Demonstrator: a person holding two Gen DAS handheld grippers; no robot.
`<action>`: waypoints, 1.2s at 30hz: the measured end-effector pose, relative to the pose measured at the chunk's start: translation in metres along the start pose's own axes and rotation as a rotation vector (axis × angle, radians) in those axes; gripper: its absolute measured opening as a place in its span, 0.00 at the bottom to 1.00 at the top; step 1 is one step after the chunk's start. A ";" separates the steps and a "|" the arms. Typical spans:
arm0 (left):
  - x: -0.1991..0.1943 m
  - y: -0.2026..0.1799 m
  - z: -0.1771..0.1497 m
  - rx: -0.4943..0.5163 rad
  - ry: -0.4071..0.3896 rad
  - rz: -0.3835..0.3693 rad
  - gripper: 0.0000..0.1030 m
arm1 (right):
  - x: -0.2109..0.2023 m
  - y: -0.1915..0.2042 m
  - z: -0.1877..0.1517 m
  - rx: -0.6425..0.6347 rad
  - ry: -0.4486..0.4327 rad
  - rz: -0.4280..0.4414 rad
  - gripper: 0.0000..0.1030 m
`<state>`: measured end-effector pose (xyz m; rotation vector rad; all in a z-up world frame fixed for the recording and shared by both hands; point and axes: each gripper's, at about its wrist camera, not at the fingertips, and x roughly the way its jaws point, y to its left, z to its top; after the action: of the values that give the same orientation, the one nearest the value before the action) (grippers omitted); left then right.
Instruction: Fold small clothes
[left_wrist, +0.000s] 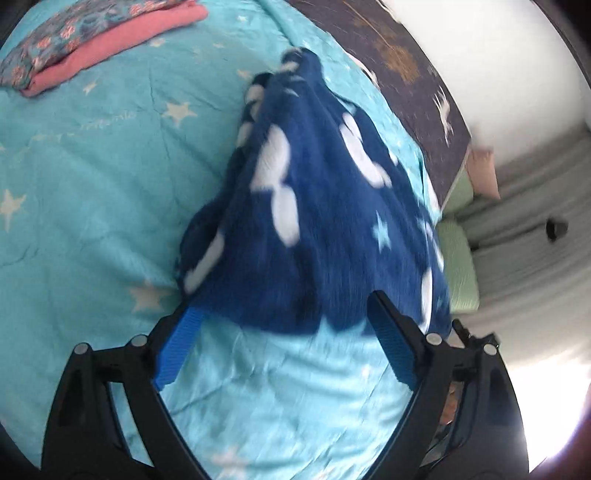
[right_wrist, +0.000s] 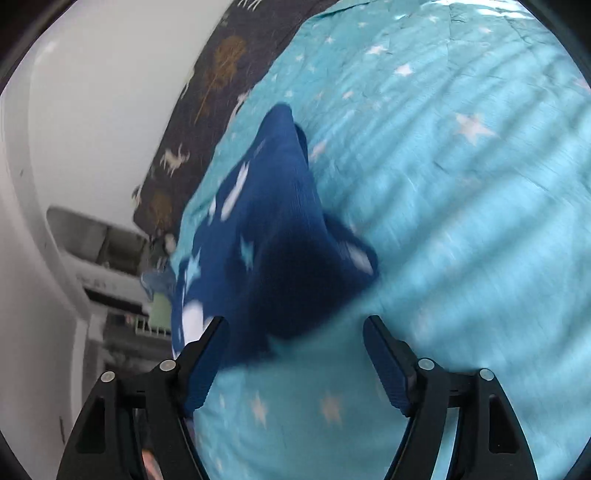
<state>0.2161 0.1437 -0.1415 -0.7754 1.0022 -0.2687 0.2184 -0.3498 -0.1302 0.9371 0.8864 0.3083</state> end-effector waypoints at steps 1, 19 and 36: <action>0.003 0.001 0.005 -0.027 -0.020 -0.010 0.78 | 0.009 0.003 0.010 0.014 -0.008 0.025 0.85; -0.114 -0.026 -0.073 0.094 -0.067 -0.069 0.16 | -0.070 0.043 -0.054 -0.099 -0.033 0.076 0.15; -0.170 -0.059 -0.146 0.470 -0.417 0.586 0.41 | -0.143 0.065 -0.105 -0.257 -0.251 -0.500 0.53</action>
<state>0.0114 0.1259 -0.0333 -0.0801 0.6894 0.1619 0.0577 -0.3356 -0.0325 0.4802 0.7962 -0.1229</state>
